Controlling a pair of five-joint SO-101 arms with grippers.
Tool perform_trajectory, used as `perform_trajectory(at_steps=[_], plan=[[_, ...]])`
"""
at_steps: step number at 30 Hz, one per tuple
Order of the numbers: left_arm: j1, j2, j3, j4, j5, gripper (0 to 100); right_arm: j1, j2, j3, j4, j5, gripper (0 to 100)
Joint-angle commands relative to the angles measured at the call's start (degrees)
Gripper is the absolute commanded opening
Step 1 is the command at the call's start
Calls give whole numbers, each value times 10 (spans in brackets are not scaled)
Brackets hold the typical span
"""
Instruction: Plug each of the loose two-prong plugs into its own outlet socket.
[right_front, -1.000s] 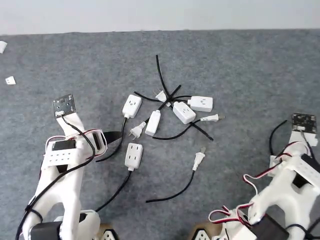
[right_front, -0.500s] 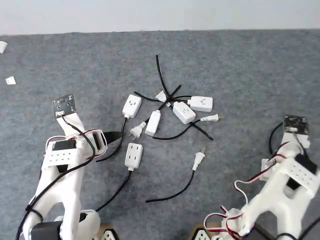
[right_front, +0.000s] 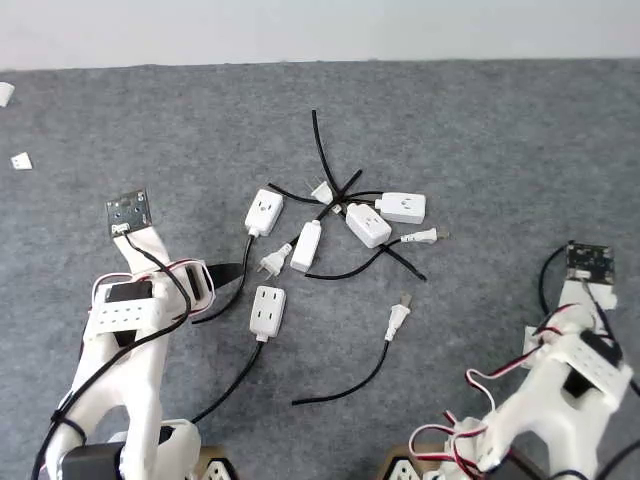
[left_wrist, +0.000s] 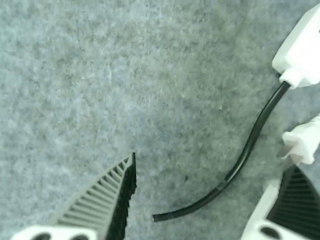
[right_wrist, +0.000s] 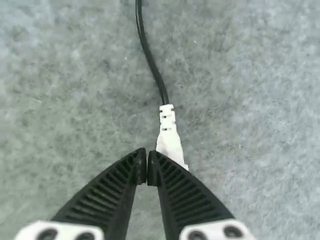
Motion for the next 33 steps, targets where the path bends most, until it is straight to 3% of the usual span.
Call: perform_trajectory(at_steps=[1,9,23,28,33], plan=[[-4,-3,-5,-12,-7,415,33,-21,7,-48,21,8],[-3,-3,-5,-12,-7,415,72,-21,10,-73,41,8],[-3,-3,-5,-12,-7,415,19,-26,5,-109,39,11],[-3,-3,-5,-12,-7,415,15,-21,-4,-107,38,151],[-3,-3,-5,-14,-7,415,14,-20,-33,-67,51,135]])
